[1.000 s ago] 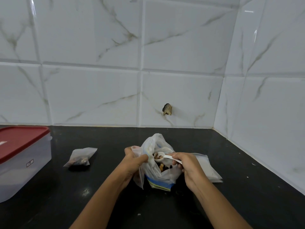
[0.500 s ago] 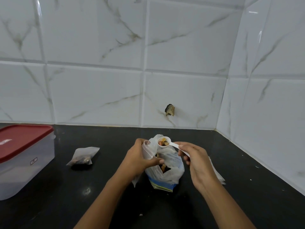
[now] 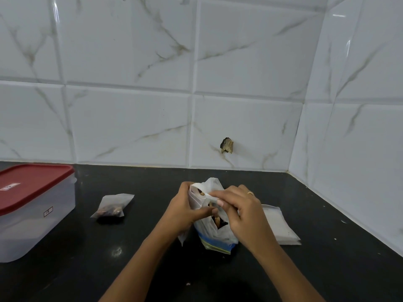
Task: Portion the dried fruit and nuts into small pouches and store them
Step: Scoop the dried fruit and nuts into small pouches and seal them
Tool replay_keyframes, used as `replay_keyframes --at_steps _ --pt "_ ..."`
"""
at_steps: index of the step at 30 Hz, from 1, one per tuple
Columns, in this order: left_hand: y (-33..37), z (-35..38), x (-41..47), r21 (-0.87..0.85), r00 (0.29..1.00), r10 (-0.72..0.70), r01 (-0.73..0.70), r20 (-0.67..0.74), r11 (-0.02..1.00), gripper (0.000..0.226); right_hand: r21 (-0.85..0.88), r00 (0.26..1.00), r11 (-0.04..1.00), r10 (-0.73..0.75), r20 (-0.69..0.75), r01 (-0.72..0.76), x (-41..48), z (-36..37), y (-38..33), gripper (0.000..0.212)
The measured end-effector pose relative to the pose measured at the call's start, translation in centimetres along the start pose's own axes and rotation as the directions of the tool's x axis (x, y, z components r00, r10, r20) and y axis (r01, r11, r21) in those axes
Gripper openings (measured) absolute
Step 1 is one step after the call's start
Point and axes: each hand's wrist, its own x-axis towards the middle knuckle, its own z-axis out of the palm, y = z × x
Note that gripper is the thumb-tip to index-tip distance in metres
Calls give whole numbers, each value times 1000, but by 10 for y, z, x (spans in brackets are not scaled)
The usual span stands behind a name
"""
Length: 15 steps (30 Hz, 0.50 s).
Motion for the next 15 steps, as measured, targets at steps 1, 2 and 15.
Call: replay_keyframes --at_steps 1,2,15 --pt "0 0 0 -17 1000 1 -2 -3 1000 56 -58 999 998 -32 -4 32 0 1 1 34" --pt "0 0 0 -30 1000 2 -2 -6 1000 56 -106 998 993 -57 -10 56 0 0 0 36" --pt "-1 2 0 -45 998 30 -33 -57 998 57 -168 974 982 -122 -193 90 0 -6 -3 34"
